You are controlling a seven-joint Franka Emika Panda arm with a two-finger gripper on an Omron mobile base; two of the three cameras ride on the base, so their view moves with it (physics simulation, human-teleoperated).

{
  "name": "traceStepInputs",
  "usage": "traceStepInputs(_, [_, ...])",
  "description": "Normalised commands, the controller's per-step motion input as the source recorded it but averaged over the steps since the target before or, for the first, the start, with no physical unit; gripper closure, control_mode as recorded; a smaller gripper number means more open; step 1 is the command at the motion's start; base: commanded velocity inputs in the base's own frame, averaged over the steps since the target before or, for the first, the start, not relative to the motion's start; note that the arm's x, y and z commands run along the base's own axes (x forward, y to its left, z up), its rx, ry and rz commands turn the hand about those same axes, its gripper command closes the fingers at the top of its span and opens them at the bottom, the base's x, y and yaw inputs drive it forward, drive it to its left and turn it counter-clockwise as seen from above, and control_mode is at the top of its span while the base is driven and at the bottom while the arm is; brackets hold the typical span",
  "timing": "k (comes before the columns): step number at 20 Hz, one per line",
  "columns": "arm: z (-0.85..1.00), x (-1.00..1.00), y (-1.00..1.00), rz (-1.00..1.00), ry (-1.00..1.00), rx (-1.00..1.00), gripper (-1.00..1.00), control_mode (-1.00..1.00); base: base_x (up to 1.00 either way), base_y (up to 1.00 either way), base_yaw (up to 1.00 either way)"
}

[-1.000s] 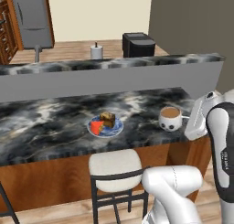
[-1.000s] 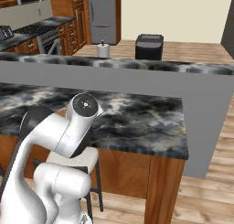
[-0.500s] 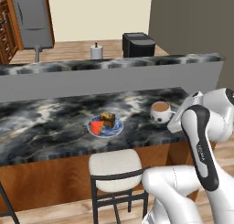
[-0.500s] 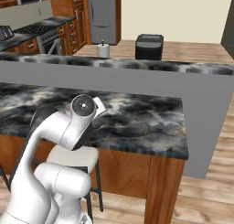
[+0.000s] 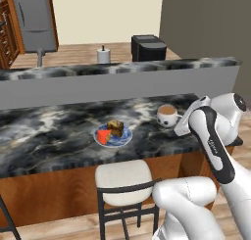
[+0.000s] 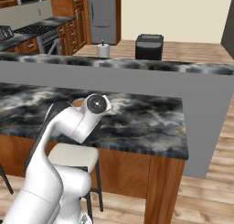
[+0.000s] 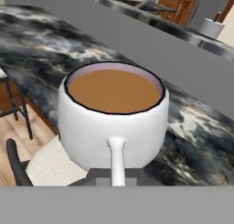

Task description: Pick up the brewed coffee from the coffee machine and place it next to the breakfast plate on the dining counter.

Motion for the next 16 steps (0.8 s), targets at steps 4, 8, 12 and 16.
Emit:
traceStepInputs(4, [-0.3, 0.46, 0.0, 0.11, 0.0, 0.0, 1.0, -1.0, 0.0, 0.0, 0.0])
traceStepInputs(8, [-0.4, 0.41, 0.0, 0.09, 0.0, 0.0, 1.0, -1.0, 0.0, 0.0, 0.0])
traceStepInputs(12, [-0.41, 0.4, 0.0, 0.06, 0.0, 0.0, 1.0, -1.0, 0.0, 0.0, 0.0])
traceStepInputs(16, [-0.4, 0.44, 0.03, 0.04, 0.0, 0.0, 1.0, -1.0, 0.0, 0.0, 0.0])
